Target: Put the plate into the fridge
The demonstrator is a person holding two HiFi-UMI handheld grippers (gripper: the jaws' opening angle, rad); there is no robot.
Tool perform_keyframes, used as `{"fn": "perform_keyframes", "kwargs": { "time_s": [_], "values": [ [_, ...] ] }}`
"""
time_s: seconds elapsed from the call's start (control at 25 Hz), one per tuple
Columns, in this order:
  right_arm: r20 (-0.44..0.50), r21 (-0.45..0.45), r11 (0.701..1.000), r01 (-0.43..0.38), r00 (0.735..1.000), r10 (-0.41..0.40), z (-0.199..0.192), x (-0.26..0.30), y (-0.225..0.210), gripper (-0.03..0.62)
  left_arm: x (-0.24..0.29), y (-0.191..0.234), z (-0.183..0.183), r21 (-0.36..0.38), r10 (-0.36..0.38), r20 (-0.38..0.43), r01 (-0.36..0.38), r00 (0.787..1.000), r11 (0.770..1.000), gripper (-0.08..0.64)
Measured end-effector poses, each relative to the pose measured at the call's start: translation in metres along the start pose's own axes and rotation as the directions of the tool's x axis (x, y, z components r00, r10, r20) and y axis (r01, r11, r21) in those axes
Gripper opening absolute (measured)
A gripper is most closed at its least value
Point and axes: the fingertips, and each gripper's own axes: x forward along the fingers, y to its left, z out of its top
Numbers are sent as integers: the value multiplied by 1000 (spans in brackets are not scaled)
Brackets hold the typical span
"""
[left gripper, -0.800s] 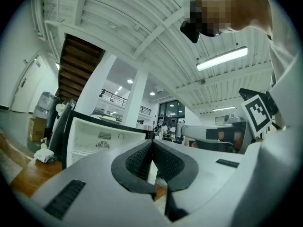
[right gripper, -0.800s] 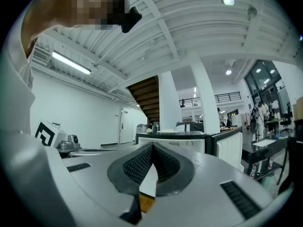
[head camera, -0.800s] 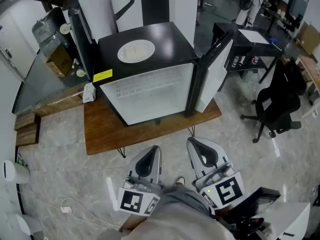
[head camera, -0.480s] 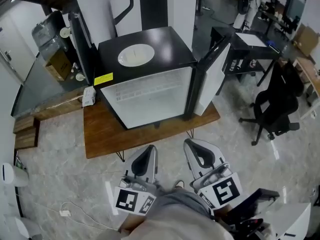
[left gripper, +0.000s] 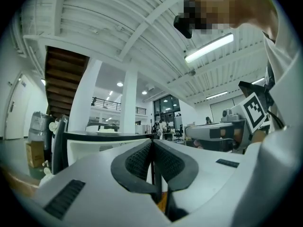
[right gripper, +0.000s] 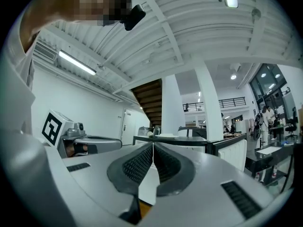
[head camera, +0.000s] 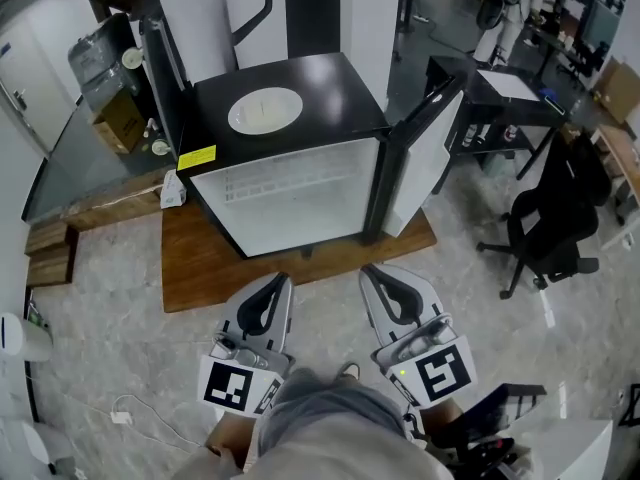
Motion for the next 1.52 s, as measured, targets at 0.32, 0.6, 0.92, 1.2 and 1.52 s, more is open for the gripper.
{"fn": "perform_keyframes", "kwargs": {
  "time_s": [0.32, 0.6, 0.92, 1.2, 1.52],
  "values": [
    [29, -49, 999, -19, 999, 21, 7, 64, -11, 18, 52, 53, 23, 109, -144, -9, 145, 989, 984, 20],
    [59, -100, 995, 9, 998, -4, 17, 167, -15, 18, 108, 148, 62, 233, -330, -25, 327, 943, 916, 20],
    [33, -118, 990, 74, 997, -71, 13, 283, -30, 18, 191, 244, 76, 334, -459, -123, 472, 880, 816, 20],
    [54, 71, 982, 176, 982, -180, -11, 313, -78, 18, 275, 298, 30, 302, -530, -295, 604, 795, 738, 20],
    [26, 120, 975, 187, 981, -192, -28, 322, -103, 18, 358, 345, -17, 155, -508, -444, 622, 738, 768, 20]
  ]
}}
